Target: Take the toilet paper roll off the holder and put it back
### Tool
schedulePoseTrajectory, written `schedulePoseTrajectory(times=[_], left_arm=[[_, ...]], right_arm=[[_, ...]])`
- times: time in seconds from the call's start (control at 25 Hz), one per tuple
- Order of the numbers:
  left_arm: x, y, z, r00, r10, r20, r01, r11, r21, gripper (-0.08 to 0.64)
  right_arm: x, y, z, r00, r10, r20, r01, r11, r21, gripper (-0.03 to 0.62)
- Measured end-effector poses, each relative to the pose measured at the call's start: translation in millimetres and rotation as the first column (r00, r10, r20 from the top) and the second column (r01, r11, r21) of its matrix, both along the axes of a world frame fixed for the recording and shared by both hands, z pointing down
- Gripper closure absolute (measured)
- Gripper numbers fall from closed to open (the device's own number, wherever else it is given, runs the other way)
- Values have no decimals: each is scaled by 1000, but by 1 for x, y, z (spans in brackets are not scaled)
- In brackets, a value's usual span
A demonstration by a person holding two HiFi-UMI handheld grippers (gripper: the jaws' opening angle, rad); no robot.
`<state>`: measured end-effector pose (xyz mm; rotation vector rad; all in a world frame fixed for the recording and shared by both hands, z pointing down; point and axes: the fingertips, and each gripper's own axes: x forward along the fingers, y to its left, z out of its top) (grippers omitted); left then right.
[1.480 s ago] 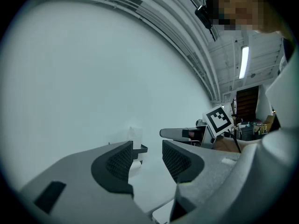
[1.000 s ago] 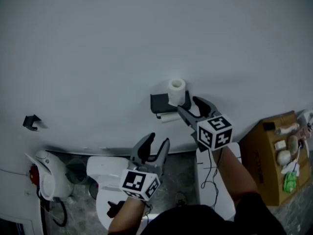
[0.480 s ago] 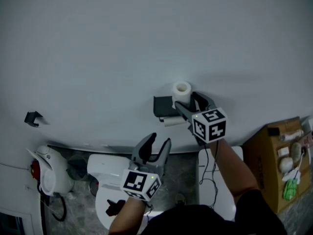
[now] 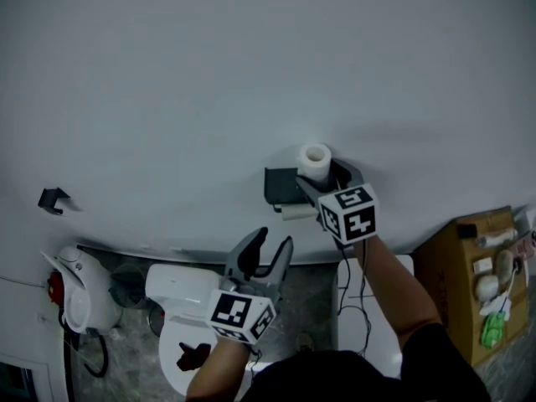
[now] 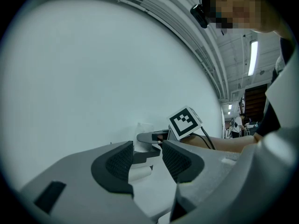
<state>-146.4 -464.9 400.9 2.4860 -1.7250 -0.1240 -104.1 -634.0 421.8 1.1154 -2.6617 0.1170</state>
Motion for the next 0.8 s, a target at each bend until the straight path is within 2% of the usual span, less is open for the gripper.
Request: schedulePoseTrajectory(times=[0.4,0.8], left_arm=[[-11,7,0,1000,-13,6,13,1000,4,376],[-26,43,-7,999,-36,11,36,999,7,376]], right_arm=[[0,-3,6,999,31,-40,-30,999,20,301],[-9,36,-15,999,9,-33,-6,996,86,305]])
